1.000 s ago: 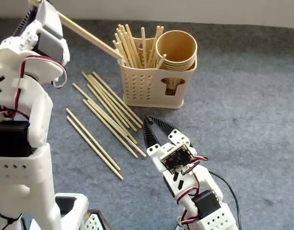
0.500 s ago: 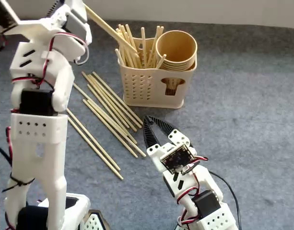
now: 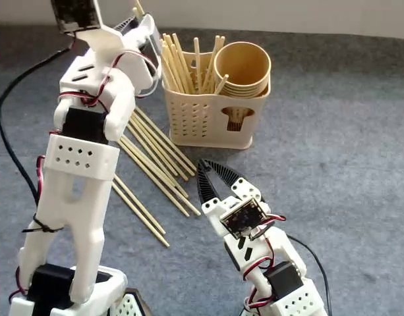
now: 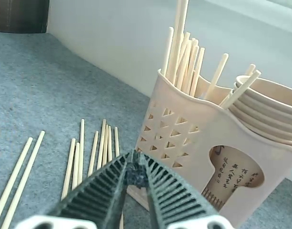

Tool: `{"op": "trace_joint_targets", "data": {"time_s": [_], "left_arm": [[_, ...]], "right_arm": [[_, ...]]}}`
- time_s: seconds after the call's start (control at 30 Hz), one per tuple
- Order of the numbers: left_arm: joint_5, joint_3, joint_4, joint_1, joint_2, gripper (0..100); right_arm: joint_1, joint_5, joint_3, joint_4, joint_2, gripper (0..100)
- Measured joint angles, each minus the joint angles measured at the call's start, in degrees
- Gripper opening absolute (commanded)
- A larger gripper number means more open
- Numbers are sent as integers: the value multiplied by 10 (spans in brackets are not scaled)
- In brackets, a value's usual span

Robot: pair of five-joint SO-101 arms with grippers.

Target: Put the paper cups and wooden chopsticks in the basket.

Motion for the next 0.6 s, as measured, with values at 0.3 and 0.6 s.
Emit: {"op": "trace_joint_targets", "data": {"time_s": [0.3, 0.6], "left_arm": [[-50, 0, 35, 4, 0, 126], [-53, -62, 114, 2, 0, 126]], "right_arm": [[0, 0, 0, 0, 0, 6], [0, 0, 0, 0, 0, 6]]}}
